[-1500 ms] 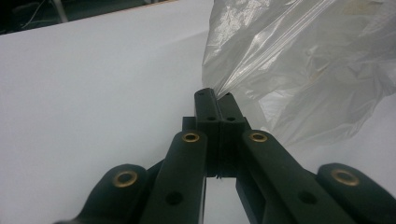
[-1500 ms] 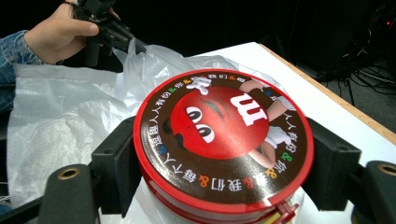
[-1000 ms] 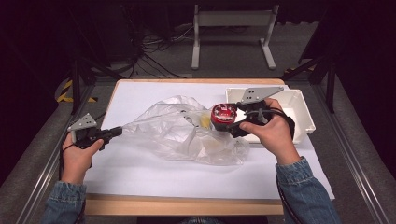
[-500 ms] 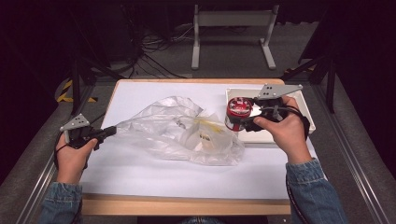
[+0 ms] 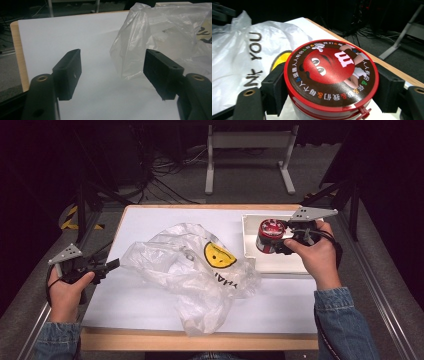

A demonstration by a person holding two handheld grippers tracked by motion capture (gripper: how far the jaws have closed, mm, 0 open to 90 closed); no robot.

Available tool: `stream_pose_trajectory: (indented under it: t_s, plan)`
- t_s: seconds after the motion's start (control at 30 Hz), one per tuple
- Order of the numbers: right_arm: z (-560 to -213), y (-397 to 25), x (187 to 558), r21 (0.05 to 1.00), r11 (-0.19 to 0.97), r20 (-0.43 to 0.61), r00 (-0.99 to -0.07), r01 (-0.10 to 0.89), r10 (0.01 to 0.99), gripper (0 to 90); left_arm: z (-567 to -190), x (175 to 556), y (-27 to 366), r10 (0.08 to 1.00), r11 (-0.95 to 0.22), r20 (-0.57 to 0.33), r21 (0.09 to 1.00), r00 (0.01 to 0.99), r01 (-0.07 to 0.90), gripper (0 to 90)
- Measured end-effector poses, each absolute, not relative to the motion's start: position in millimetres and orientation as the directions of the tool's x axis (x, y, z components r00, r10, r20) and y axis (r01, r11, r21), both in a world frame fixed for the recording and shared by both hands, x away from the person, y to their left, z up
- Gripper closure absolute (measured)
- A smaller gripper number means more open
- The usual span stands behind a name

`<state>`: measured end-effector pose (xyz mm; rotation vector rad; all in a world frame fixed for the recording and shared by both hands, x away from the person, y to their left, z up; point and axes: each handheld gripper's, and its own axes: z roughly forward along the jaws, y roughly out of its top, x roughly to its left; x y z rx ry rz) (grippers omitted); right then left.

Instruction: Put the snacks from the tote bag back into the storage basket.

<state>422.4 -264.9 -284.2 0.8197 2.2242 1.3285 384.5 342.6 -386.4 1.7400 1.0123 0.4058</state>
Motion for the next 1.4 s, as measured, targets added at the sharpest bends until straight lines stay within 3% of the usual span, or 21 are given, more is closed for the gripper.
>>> stream_pose_trajectory:
  t_s: [0.47, 1.4]
  plan:
    - [-312.1, -278.8, 454.3, 0.895, 0.343, -0.061, -0.682, 0.286, 0.729, 24.9, -384.3, 361.7, 353.9, 0.812, -0.105, -0.164, 0.903, 0.561, 0.417, 20.7]
    - [-369.3, -274.4, 497.6, 0.87, 0.38, -0.085, -0.663, 0.315, 0.744, 24.9, -386.7, 341.2, 366.9, 0.834, -0.102, -0.154, 0.901, 0.53, 0.421, 18.0]
